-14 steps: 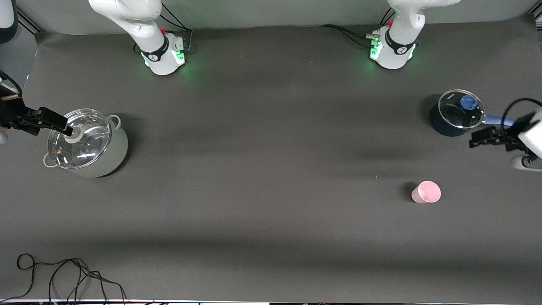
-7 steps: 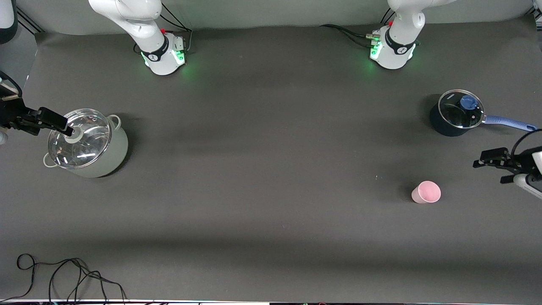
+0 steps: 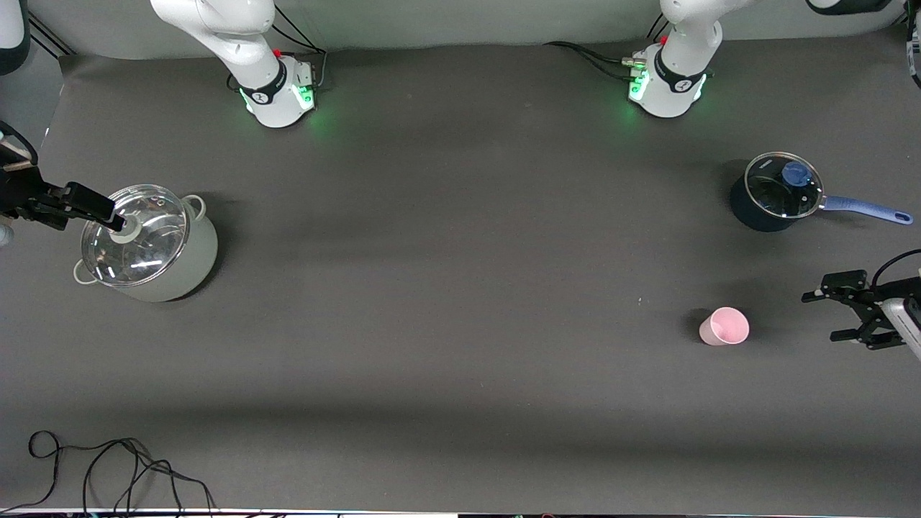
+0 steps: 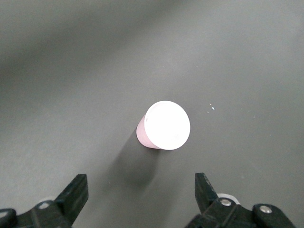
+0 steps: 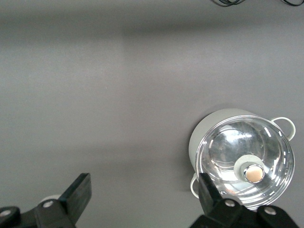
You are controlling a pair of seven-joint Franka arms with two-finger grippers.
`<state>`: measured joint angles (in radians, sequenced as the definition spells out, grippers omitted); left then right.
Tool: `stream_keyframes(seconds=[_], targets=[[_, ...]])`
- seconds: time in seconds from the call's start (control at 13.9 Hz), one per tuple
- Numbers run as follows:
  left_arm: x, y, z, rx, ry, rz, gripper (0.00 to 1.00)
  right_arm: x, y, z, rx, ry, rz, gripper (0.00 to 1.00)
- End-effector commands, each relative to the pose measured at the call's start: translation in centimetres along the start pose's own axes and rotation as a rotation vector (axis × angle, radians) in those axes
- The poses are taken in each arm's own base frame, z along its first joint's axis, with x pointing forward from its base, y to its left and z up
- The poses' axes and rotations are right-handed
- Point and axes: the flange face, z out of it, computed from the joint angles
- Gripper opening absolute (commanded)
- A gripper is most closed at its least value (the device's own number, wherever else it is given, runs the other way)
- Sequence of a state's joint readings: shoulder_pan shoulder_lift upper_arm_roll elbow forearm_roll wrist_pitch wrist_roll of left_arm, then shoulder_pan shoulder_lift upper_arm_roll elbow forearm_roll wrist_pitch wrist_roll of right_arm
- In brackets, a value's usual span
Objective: Transfer pink cup from left to right arm
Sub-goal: 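Move the left gripper off the saucepan toward the pink cup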
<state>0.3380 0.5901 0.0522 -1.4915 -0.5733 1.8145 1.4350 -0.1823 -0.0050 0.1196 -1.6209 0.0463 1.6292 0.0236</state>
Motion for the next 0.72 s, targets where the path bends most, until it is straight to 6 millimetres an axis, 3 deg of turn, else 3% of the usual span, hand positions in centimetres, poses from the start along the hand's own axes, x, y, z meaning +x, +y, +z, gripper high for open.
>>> stream_keyframes(seconds=[0.0,0.29,0.65], targets=[[-3.1,-1.2,0.0,-0.03,0.094,0.099,1.0,0.2,0.4,-0.4,0.008,-0.002,-0.01,1.0],[-9.2,-2.5,2.8,-0.065,0.237,0.212,1.0,0.2,0.4,-0.4,0.008,-0.002,-0.01,1.0],[-13.9,-2.4,9.0,-0.039,0.47,0.348,1.0,0.2,0.4,-0.4,0.008,-0.002,-0.01,1.0]])
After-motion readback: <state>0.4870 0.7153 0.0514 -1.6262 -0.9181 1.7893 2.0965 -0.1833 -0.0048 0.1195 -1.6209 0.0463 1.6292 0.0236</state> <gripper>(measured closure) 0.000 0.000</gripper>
